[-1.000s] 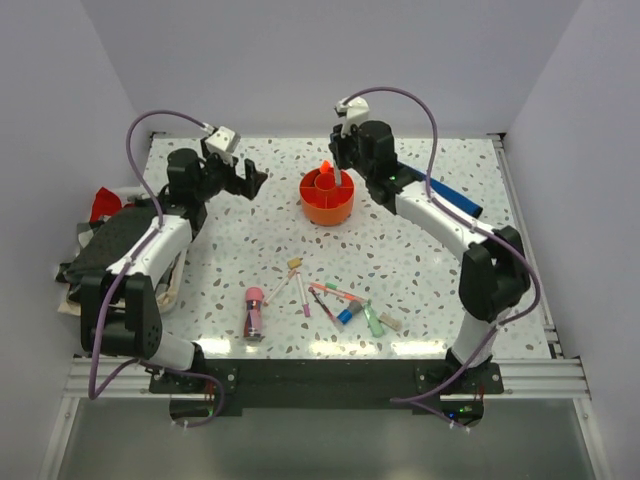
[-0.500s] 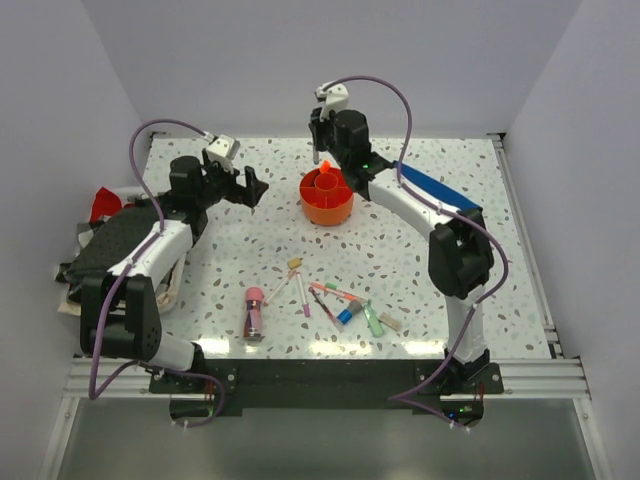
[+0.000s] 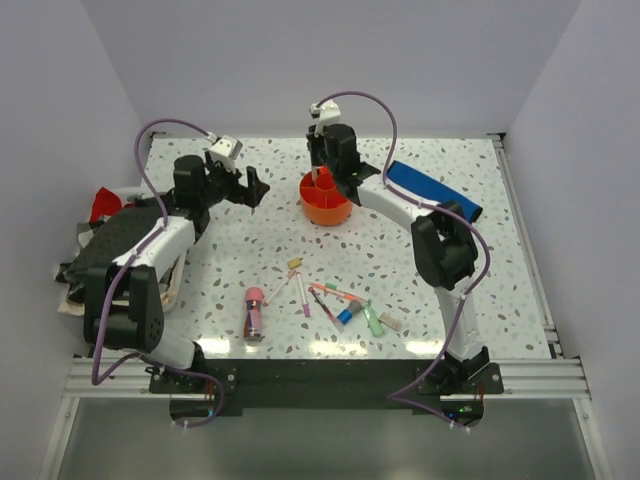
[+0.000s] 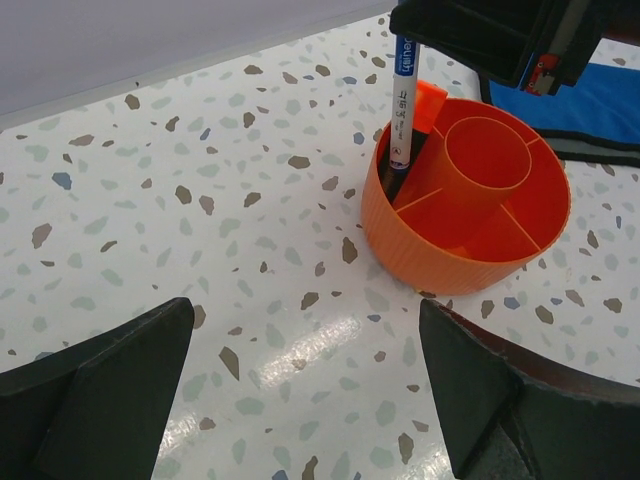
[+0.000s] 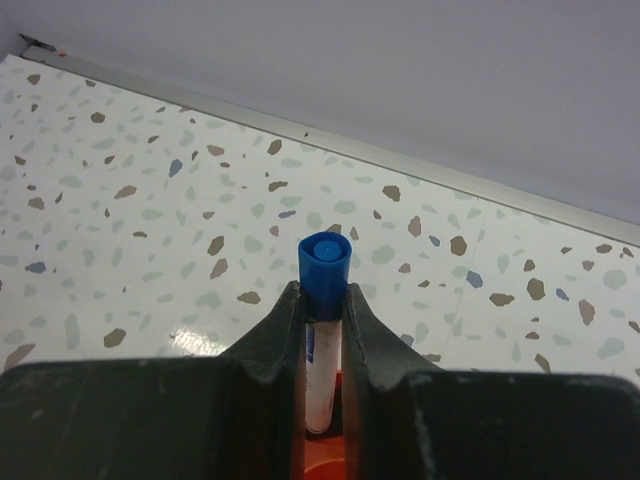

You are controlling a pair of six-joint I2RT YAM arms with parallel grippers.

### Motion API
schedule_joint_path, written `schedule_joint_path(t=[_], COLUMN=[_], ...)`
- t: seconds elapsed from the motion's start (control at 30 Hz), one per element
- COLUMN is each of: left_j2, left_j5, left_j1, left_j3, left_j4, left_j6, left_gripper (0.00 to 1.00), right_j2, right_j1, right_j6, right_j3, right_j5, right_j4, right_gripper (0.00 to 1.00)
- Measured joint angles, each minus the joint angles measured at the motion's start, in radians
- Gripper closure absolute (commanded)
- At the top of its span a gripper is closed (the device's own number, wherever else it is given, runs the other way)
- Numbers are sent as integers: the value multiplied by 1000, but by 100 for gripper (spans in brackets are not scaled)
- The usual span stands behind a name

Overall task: Sort the stationery into containers
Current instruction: Place the stationery in the storage box, then pick up the pen from the center of the board.

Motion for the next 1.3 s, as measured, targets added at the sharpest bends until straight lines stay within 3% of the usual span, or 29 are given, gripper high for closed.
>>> schedule_joint_path(t=[0.03, 0.13, 0.33, 0.5, 0.67, 0.93, 1.07, 1.3], left_j2=[0, 1, 3, 3, 3, -36, -73, -118], left_j5=[0, -18, -71, -93, -56, 19, 38, 34], left_j1=[0, 0, 0, 0, 0, -7, -7, -7], left_j3=[0, 1, 15, 17, 19, 14, 2, -25], left_j4=[0, -2, -30, -45, -75, -238, -282, -362], left_j6=[2, 5, 30, 46, 66, 145, 167, 237], left_gripper=[0, 0, 0, 0, 0, 0, 0, 0], right_j2=[0, 0, -28, -97, -214, -513, -575, -563], right_j1=[1, 4, 5, 5, 5, 10, 41, 182], right_j6=[2, 9, 15, 14, -5, -125, -158, -507], right_j3=[0, -3, -66, -113, -134, -237, -360, -482], right_j5=[1, 1, 3, 8, -2, -290, -418, -616], right_j4=[2, 5, -10, -29, -52, -311, -444, -747], right_gripper=[76, 64, 55, 54, 41, 40, 38, 38])
